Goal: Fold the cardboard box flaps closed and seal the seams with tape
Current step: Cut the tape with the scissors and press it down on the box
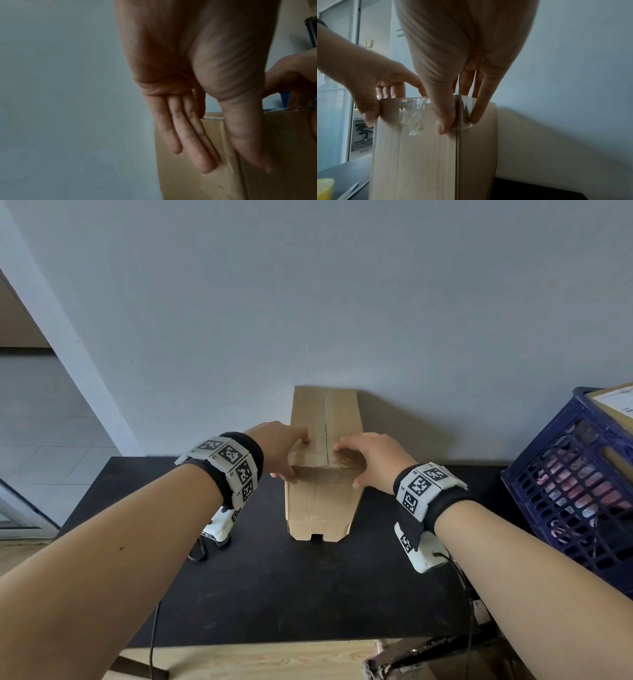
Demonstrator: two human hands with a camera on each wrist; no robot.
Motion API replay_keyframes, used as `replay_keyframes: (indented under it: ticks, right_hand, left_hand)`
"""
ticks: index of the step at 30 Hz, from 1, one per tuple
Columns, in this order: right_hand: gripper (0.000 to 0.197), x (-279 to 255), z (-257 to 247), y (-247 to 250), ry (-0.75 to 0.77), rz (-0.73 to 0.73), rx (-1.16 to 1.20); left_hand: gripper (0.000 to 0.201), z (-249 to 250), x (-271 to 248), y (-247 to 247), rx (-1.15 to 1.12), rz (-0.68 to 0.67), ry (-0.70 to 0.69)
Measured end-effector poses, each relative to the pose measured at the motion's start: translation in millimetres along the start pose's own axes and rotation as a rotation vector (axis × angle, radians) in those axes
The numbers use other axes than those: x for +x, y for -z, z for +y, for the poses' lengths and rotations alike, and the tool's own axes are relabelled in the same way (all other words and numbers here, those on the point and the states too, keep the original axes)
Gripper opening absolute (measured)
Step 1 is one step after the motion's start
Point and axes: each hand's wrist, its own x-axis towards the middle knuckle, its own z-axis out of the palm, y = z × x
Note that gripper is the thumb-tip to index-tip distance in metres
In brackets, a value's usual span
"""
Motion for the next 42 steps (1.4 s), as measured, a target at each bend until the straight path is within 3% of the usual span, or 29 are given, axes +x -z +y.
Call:
replay_keyframes:
  ticks: [5, 14, 19, 26, 34, 42]
  right_hand:
    - [0.078, 0.9, 0.5, 11.2, -0.003, -0.130, -0.024]
    - [0.071, 1.1, 2.1, -4.4, 0.092, 0.000, -0.036]
    - [0.070, 5.2, 2.4, 1.2, 0.071, -0.022, -0.074]
    - [0.067, 3.9, -1.4, -6.2, 0.047, 0.053, -0.093]
    - [0.070, 8.5, -3.6, -7.5, -0.030, 0.043, -0.064]
    - [0.071, 11.3, -8.6, -3.0, 0.052, -0.030, -0.151]
  left_hand:
    - [0.088, 0.5, -0.2, 7.4, 0.024, -0.078, 0.013]
    - [0.080, -4.7, 0.7, 0.6, -0.003, -0.019, 0.000]
    - [0.077, -5.5, 2.5, 0.6, -0.014, -0.009, -0.015]
    - [0.073, -6.0, 5.7, 1.1, -0.028, -0.004, -0.016]
    - [0.074, -8.5, 7.2, -1.1, -0.048, 0.001, -0.016]
    - [0.083, -8.7, 4.8, -3.5, -0.064, -0.023, -0.012]
